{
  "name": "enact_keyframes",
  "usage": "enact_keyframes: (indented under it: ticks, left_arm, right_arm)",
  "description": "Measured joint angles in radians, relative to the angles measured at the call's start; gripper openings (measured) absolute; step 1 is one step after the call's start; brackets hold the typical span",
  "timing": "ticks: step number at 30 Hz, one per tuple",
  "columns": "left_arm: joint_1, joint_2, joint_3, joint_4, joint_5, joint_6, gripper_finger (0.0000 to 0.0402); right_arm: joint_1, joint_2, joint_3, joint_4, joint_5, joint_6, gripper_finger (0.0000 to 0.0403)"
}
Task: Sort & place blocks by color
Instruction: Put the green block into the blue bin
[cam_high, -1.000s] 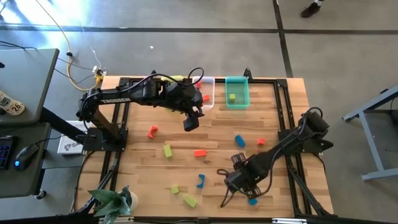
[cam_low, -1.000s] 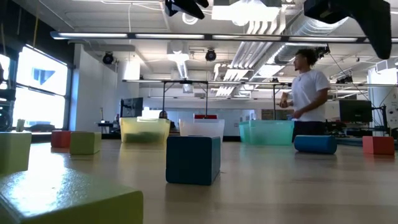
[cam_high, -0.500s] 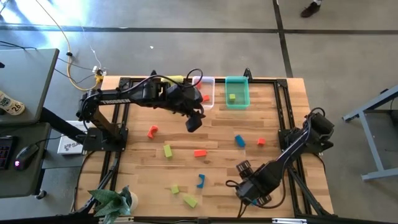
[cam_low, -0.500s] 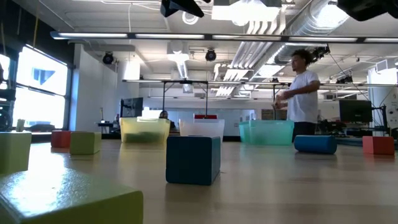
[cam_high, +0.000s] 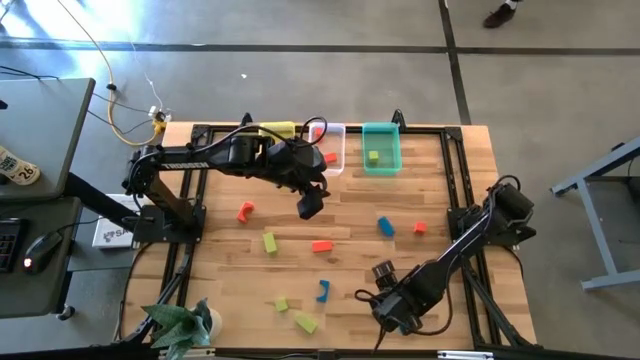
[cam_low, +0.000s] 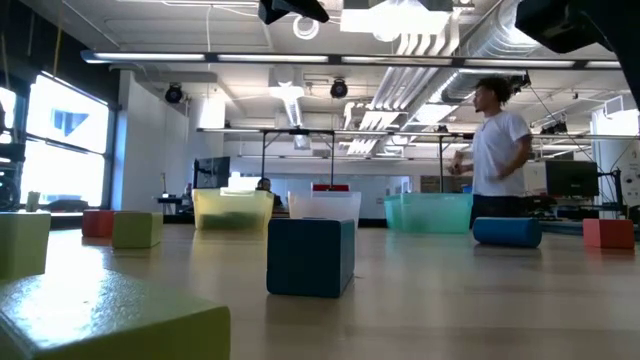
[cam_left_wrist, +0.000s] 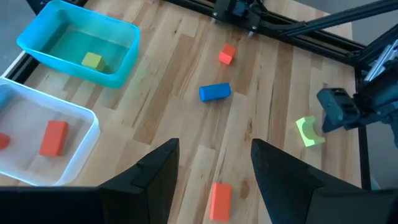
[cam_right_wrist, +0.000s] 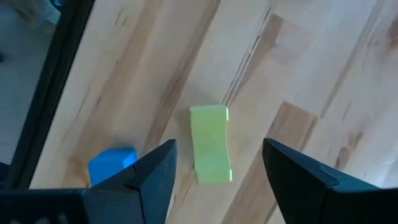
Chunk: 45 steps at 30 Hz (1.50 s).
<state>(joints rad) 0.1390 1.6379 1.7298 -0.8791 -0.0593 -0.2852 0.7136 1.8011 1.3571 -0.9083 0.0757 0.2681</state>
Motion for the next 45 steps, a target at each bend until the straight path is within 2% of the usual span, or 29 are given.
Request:
enact_keyframes:
  ticks: [13, 32, 35, 43, 45]
  left_arm:
    - [-0.003, 0.000, 0.000, 0.000, 0.000, 0.000, 0.0189]
    - [-0.003, 0.000, 0.000, 0.000, 0.000, 0.000, 0.0188]
    - [-0.003, 0.000, 0.000, 0.000, 0.000, 0.000, 0.0189]
    - [-0.003, 0.000, 0.000, 0.000, 0.000, 0.000, 0.0188]
    - [-0.003, 0.000, 0.000, 0.000, 0.000, 0.000, 0.0189]
  right_arm:
    - [0.000, 0.124, 0.000, 0.041, -0.020, -0.004, 0.0226]
    - [-0.014, 0.230, 0.006, 0.025, -0.053, 0.115, 0.0225]
    - [-0.013, 0.231, 0.006, 0.026, -0.059, 0.139, 0.0207]
    - [-0.012, 0.234, 0.004, 0.033, -0.067, 0.247, 0.0097]
    - [-0.013, 0.234, 0.004, 0.035, -0.071, 0.289, 0.0088]
